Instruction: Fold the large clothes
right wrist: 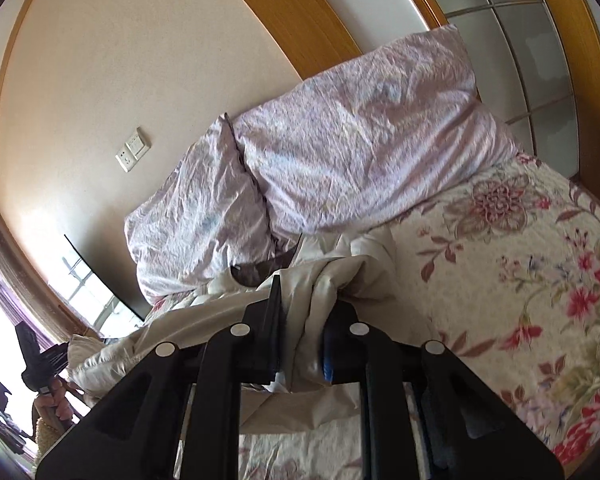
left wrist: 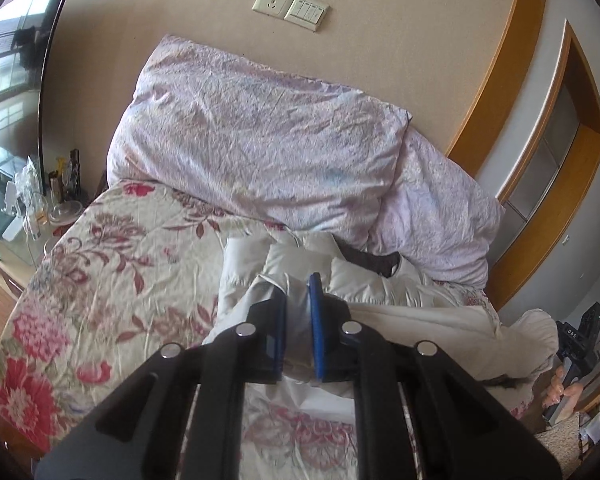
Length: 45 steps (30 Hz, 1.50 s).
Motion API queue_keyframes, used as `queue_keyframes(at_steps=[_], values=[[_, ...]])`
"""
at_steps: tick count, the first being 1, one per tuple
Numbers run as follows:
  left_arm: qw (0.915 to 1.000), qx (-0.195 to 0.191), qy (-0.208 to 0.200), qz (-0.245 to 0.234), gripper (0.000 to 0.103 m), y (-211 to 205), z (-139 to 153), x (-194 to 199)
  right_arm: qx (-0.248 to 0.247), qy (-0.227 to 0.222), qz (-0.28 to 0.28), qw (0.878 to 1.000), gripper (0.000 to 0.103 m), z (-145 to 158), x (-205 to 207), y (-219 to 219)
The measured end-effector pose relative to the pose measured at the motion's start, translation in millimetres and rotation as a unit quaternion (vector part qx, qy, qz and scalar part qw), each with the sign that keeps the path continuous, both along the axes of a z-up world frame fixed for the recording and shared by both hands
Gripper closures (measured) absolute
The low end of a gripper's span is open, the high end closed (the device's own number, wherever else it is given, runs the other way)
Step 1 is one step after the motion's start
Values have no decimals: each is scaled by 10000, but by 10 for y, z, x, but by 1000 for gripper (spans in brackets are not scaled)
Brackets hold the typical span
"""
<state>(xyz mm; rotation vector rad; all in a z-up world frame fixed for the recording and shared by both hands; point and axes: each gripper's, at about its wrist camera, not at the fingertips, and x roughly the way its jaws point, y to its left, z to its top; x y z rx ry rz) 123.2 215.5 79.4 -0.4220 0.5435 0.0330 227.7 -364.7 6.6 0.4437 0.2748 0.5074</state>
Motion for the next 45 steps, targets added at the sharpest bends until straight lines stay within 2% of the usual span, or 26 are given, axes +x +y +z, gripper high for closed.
queue_keyframes(at_steps=[6,11,17,22,27,28,30,31,32,33,35,37,42,45], values=[[9996,108,-5,251,92,135,126,639,-5,-103,-284,9995,87,341,566,243],[9990,149,75,415,93,226,96,1184,-28,-53,-526,9986,87,457,1054,396],[9980,185,161,586,93,288,-95,1771,26,244,-895,9957,87,359,1641,513],[9965,239,372,710,93,325,-399,2172,-114,575,-1207,9910,86,195,2045,667],[9946,270,643,771,90,281,-735,2372,-57,1133,-1460,9828,76,37,2293,747],[9943,260,649,805,85,287,-768,2373,-63,1129,-1484,9824,74,40,2284,746],[9944,205,622,832,72,307,-777,2348,-89,1021,-1511,9832,61,82,2224,745],[9941,197,591,887,55,321,-750,2326,-116,955,-1521,9837,55,117,2183,746],[9931,262,534,1006,27,327,-701,2291,-150,884,-1553,9838,43,159,2148,744],[9921,362,432,1120,17,313,-631,2243,-189,784,-1630,9833,34,212,2101,742],[9915,577,290,1126,14,250,-494,2159,-337,479,-1807,9818,31,324,1971,755],[9907,770,419,1040,9,144,-411,2137,-600,393,-1685,9831,31,394,1903,829],[9886,1008,894,678,9,-254,-430,2150,-1404,929,-1030,9803,32,314,1962,1249],[9875,1108,1031,432,9,-538,-506,2099,-1832,1005,-725,9752,32,219,1895,1532]])
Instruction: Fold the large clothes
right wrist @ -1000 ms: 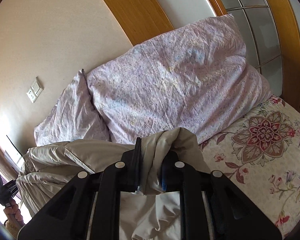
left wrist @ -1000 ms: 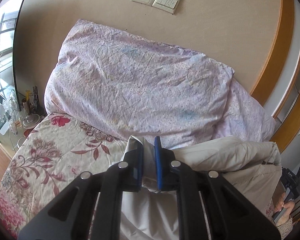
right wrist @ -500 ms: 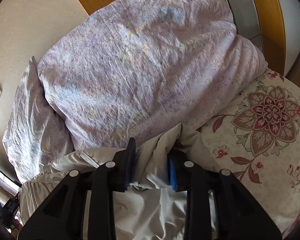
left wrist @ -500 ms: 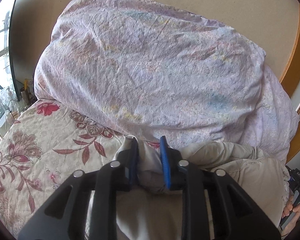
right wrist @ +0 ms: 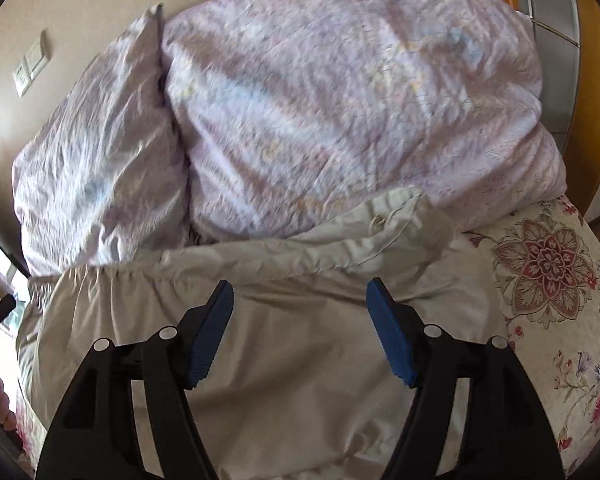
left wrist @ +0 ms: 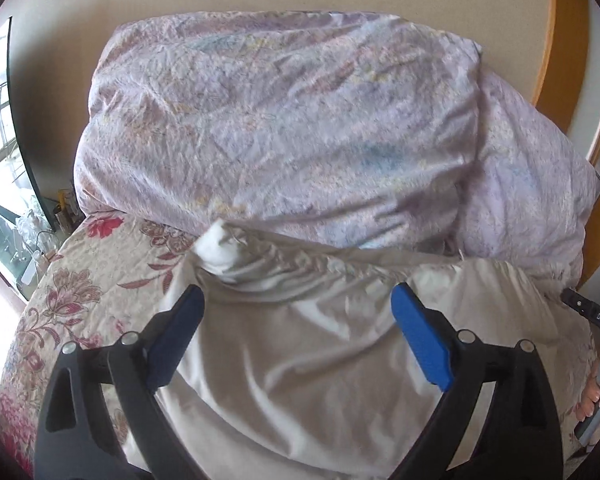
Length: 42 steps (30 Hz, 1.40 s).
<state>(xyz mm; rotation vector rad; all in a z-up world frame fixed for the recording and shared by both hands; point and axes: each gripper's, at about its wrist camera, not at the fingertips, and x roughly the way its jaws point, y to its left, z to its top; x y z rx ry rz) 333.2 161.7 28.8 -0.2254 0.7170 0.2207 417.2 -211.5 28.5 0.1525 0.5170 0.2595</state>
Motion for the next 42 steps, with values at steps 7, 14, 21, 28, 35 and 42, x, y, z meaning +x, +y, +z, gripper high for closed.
queue_keyframes(at_steps=[7,14,21,28,35,42], values=[[9963,792,111,-321,5,-532,-233,-111,-1232,-106,411,9915,32,-185,-260,540],[9906,1328,267,174,5,-478,-450,330,-1554,127,-285,9874,32,-337,197,469],[9913,1136,407,520,4,-302,-619,667,-1346,272,-549,9890,31,-398,494,411],[9920,996,511,576,2,-242,-776,845,-1182,247,-644,9906,29,-502,631,411],[9935,870,497,541,2,-226,-903,1003,-1237,229,-792,9889,26,-597,728,484],[9956,631,477,497,2,-153,-986,1043,-1233,281,-788,9888,25,-667,845,589]])
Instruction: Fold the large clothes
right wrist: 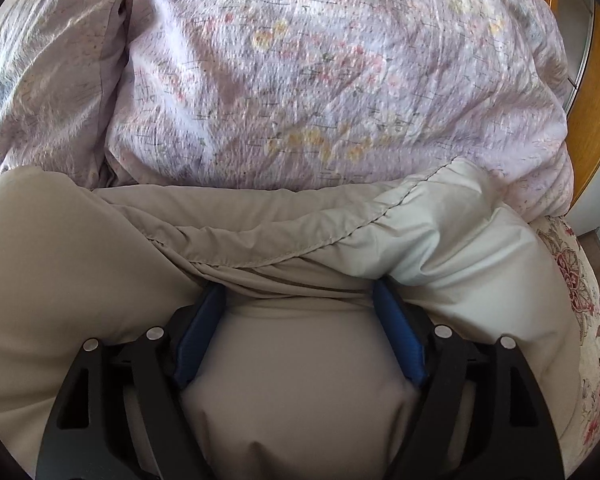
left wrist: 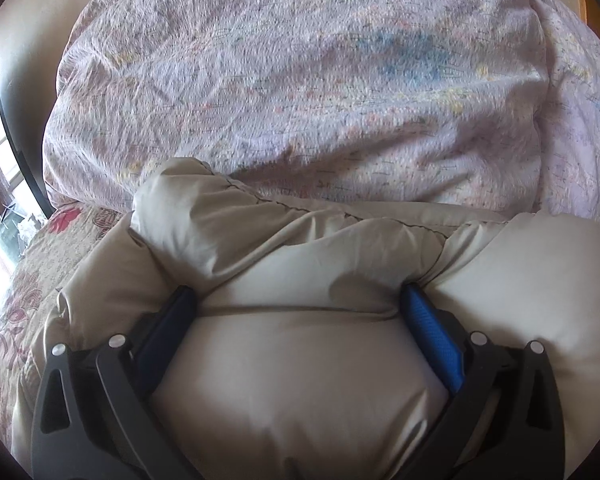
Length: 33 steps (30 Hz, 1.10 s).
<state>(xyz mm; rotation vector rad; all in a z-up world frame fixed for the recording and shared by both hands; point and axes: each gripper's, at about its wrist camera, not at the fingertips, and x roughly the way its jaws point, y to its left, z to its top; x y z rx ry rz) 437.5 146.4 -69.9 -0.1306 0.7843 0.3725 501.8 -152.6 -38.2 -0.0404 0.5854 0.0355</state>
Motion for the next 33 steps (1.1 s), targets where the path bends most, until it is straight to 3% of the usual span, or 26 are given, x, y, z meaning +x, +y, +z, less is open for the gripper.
queue_keyframes(at_steps=[13,19,23,29,33], values=[[9998,-187,112,-13,2,51,-97,101,11,173,36,9998,23,-20,100,-95],[9999,-95,132,48,2,44,-95,89,25,162,14,9999,22,4,215,-38],[9998,92,181,49,2,-7,91,-88,94,157,87,9998,22,118,89,-142],[9991,360,-89,219,2,189,512,-289,89,-192,-85,9997,23,411,-34,-456],[9964,640,148,545,2,406,499,-194,36,1,-265,9996,23,336,62,-656]])
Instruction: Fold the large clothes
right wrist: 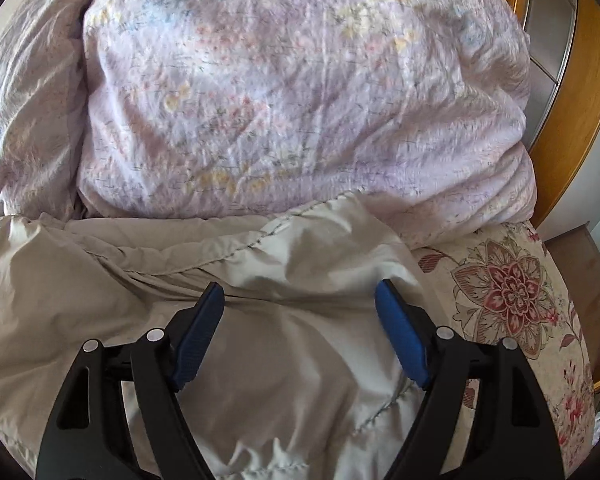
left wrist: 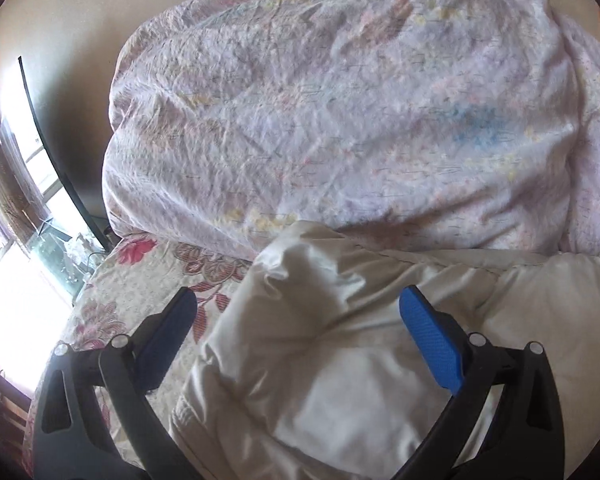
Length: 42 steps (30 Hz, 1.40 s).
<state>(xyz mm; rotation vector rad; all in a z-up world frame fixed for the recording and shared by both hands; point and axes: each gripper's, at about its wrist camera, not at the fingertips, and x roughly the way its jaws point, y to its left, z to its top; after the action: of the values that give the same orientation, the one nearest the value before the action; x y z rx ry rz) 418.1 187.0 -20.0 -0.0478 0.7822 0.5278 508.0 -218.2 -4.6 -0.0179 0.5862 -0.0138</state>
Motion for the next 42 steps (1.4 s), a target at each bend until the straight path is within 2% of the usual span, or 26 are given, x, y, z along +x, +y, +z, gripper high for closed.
queue_keyframes(at_steps=[4,6,8,14,20,35,42], values=[[9991,4,237,343,2,189,-248,-17,60,45,-62,10000,23,-170,33,-101],[9984,-362,222,372,2,303,-349,-23,119,33,-76,9999,23,-207,53,-123],[9974,-554,188,413,2,378,-384,-5,133,38,-100,9999,23,-263,94,-118],[9975,-534,206,409,2,344,-472,34,218,177,-100,9996,20,-388,290,-163],[9940,-1004,188,392,2,454,-574,49,348,247,-62,9991,18,-500,345,-232],[9907,-1253,337,397,2,618,-744,139,534,431,23,9976,15,-591,534,-275],[9883,-1455,234,391,2,769,-825,129,634,378,19,9973,15,-599,531,-320]])
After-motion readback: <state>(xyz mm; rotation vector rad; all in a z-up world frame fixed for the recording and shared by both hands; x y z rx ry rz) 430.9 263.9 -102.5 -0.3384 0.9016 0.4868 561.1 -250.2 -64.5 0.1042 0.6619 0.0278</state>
